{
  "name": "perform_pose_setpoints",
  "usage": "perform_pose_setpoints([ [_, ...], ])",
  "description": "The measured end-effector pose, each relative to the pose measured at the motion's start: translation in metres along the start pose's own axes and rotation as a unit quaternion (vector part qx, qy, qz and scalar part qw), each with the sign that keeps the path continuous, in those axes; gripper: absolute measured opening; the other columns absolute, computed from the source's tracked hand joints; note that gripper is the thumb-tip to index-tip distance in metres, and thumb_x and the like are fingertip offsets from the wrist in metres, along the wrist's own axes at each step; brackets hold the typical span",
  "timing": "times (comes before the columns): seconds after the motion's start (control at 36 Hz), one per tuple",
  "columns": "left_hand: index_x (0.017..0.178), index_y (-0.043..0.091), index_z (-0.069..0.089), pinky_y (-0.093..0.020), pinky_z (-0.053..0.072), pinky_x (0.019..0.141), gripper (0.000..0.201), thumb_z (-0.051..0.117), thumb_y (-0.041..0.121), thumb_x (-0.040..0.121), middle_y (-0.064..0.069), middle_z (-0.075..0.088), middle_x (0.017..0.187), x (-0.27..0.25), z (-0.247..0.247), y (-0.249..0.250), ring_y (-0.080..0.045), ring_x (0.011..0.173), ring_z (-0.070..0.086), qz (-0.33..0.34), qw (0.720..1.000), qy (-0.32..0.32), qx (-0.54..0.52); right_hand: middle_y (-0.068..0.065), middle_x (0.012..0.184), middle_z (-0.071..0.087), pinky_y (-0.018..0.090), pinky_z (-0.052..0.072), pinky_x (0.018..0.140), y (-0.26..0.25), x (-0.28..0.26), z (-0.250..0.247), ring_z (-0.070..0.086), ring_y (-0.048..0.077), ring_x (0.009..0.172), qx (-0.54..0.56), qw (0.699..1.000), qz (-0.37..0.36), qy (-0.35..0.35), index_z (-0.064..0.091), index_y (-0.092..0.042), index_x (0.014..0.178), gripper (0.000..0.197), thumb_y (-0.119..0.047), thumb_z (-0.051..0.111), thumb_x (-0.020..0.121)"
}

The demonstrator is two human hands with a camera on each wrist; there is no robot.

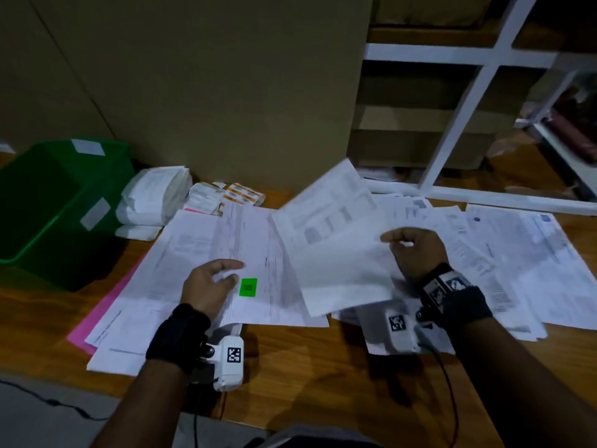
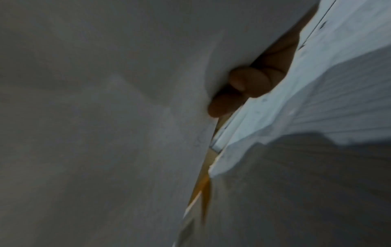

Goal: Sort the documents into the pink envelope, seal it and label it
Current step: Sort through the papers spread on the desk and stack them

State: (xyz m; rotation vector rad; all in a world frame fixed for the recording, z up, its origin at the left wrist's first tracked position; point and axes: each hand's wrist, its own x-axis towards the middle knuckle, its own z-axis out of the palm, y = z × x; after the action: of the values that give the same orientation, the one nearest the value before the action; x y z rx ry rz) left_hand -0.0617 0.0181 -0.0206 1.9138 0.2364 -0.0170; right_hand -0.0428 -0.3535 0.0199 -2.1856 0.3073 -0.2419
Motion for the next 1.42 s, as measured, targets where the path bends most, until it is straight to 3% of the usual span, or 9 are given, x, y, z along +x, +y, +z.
perform_pose_setpoints([
  [0.14, 0.099, 0.015, 0.077, -0.006, 0.045, 0.077, 0.029, 0.059, -0.006, 0.094, -0.004, 0.073, 0.115, 0.001, -0.003, 0.006, -0.015, 0.108, 0.064, 0.016, 1.000, 0.021, -0.016, 0.000, 0.105, 0.074, 0.026, 0.044, 0.097, 0.036, -0.017, -0.020, 0.064, 0.022, 0.108, -0.079, 0.994, 0.070, -0.007, 0.077, -0.022, 0.084, 0.027, -0.005, 0.057, 0.089],
  [0.33, 0.102, 0.018, 0.076, -0.031, 0.043, 0.064, 0.032, 0.053, -0.002, 0.092, -0.028, 0.069, 0.086, -0.001, -0.019, 0.029, -0.038, 0.062, 0.047, 0.052, 0.992, 0.103, -0.044, 0.006, 0.114, 0.069, 0.035, 0.047, 0.101, 0.066, -0.026, -0.028, 0.061, 0.028, 0.109, -0.157, 0.980, 0.122, -0.003, 0.072, -0.027, 0.081, 0.025, -0.007, 0.057, 0.087],
  [0.61, 0.108, 0.011, 0.073, -0.026, 0.046, 0.054, 0.025, 0.054, -0.002, 0.098, -0.014, 0.069, 0.089, -0.011, 0.004, 0.060, -0.020, 0.050, 0.045, 0.100, 0.992, 0.056, -0.045, 0.012, 0.113, 0.066, 0.037, 0.045, 0.099, 0.071, -0.029, -0.028, 0.061, 0.033, 0.106, -0.225, 0.969, 0.095, -0.020, 0.074, -0.020, 0.094, 0.017, -0.008, 0.065, 0.086],
  [0.78, 0.103, 0.010, 0.073, -0.034, 0.049, 0.101, 0.026, 0.054, -0.006, 0.097, -0.005, 0.073, 0.114, -0.026, 0.037, 0.065, -0.018, 0.111, 0.063, 0.076, 0.995, -0.013, -0.070, 0.013, 0.097, 0.066, 0.044, 0.055, 0.079, 0.073, -0.032, -0.030, 0.059, 0.041, 0.099, -0.304, 0.952, 0.024, 0.029, 0.075, -0.025, 0.085, 0.013, -0.028, 0.074, 0.072],
  [0.86, 0.100, 0.011, 0.074, -0.008, 0.048, 0.084, 0.028, 0.053, -0.007, 0.097, -0.004, 0.072, 0.119, -0.030, 0.055, 0.065, -0.011, 0.119, 0.060, 0.064, 0.993, -0.041, -0.092, 0.011, 0.100, 0.067, 0.042, 0.050, 0.079, 0.073, -0.032, -0.034, 0.055, 0.040, 0.104, -0.312, 0.949, 0.009, 0.050, 0.074, -0.024, 0.084, 0.016, -0.032, 0.072, 0.071],
  [0.97, 0.100, 0.016, 0.075, -0.014, 0.046, 0.084, 0.030, 0.052, -0.005, 0.099, -0.002, 0.067, 0.129, -0.030, 0.077, 0.058, -0.012, 0.125, 0.056, 0.052, 0.991, -0.085, -0.093, 0.012, 0.108, 0.065, 0.040, 0.049, 0.083, 0.074, -0.032, -0.042, 0.054, 0.037, 0.110, -0.315, 0.946, 0.071, 0.027, 0.073, -0.024, 0.095, 0.030, -0.045, 0.068, 0.074],
  [1.17, 0.104, 0.019, 0.072, -0.019, 0.032, 0.046, 0.026, 0.053, 0.002, 0.101, 0.002, 0.063, 0.061, -0.035, 0.113, 0.056, -0.012, 0.040, 0.035, 0.005, 0.989, -0.133, -0.072, 0.018, 0.119, 0.057, 0.045, 0.048, 0.092, 0.078, -0.040, -0.059, 0.051, 0.039, 0.115, -0.284, 0.944, 0.167, 0.020, 0.060, -0.016, 0.118, 0.048, -0.039, 0.074, 0.079],
  [1.31, 0.111, 0.017, 0.066, 0.001, 0.042, 0.063, 0.019, 0.061, 0.005, 0.097, 0.000, 0.060, 0.124, -0.040, 0.146, 0.065, 0.010, 0.086, 0.061, 0.024, 0.982, -0.183, 0.037, 0.019, 0.120, 0.063, 0.041, 0.047, 0.094, 0.075, -0.040, -0.069, 0.057, 0.039, 0.113, -0.229, 0.959, 0.165, 0.015, 0.052, -0.012, 0.127, 0.052, -0.032, 0.071, 0.084],
  [1.42, 0.116, 0.023, 0.067, -0.006, 0.032, 0.093, 0.026, 0.063, 0.008, 0.094, 0.003, 0.038, 0.145, -0.042, 0.153, 0.065, -0.013, 0.130, 0.045, 0.065, 0.970, -0.159, 0.175, 0.021, 0.121, 0.065, 0.040, 0.047, 0.092, 0.072, -0.041, -0.073, 0.059, 0.040, 0.114, -0.158, 0.977, 0.144, -0.009, 0.044, -0.009, 0.136, 0.061, -0.030, 0.072, 0.087],
])
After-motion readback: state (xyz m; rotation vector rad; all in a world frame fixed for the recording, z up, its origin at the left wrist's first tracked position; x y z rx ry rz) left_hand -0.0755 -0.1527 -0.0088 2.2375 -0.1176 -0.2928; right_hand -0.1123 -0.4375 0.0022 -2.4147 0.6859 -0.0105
